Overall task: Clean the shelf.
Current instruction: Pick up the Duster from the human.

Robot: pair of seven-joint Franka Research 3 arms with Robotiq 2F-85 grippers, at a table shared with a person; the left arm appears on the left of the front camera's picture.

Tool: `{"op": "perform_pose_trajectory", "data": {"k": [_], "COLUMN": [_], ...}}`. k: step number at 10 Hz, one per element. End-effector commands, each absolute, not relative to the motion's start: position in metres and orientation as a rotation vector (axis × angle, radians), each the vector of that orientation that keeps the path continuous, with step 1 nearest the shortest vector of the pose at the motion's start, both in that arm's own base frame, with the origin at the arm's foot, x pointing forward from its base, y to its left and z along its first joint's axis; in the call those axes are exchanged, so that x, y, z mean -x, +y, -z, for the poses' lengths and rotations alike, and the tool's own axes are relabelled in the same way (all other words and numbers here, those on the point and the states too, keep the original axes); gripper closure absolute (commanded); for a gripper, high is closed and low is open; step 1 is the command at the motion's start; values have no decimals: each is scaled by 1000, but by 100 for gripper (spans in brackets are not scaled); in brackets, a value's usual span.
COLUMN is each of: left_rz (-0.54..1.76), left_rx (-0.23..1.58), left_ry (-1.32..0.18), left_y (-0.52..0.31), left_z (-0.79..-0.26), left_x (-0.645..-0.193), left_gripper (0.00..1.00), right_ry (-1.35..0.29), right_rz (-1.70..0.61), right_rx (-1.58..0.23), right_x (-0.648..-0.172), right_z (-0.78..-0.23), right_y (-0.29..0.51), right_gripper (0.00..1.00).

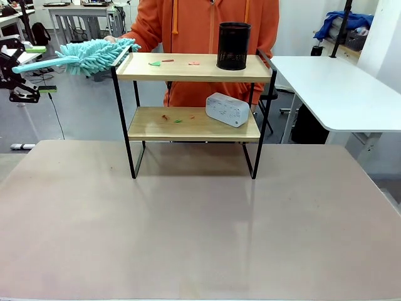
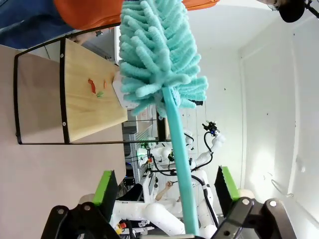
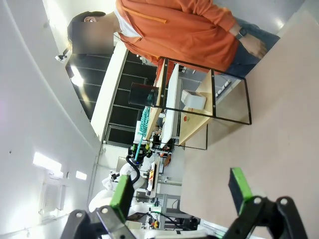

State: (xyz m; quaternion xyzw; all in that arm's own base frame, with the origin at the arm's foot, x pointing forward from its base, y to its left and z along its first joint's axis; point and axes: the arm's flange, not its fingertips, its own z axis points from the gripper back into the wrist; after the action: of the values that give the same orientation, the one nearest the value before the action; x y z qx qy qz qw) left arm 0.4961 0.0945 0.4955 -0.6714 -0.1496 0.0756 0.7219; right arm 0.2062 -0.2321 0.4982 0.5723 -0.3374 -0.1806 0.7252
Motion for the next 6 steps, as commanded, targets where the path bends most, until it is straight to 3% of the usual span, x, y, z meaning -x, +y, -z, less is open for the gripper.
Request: {"op": "perform_pose_trajectory", "data": {"k": [1, 3, 4, 5, 6], "left_rz": [-179, -187, -194, -191, -187], "left_rx": [1518, 1540, 1535, 1542, 1547], "left_ry": [-325, -340, -316, -318, -319], "left_y": [88, 87, 87, 88, 89], "left_z": [-504, -505, -506, -508, -509], "left_x": [-498, -498, -498, -497, -497], "left_gripper": [0, 0, 57, 57, 100], "right_ry": [-773, -773, -773, -773, -773], "right_rz": [374, 374, 374, 374, 374], "right_rx": [-1264, -1264, -1264, -1264, -1264], "right_x": [-210, -210, -210, -210, -210], "right_z": [-501, -501, -501, -501, -501], "right_y": [-234, -234, -234, -234, -234], "right_gripper": [0, 0, 0, 0, 0]}}
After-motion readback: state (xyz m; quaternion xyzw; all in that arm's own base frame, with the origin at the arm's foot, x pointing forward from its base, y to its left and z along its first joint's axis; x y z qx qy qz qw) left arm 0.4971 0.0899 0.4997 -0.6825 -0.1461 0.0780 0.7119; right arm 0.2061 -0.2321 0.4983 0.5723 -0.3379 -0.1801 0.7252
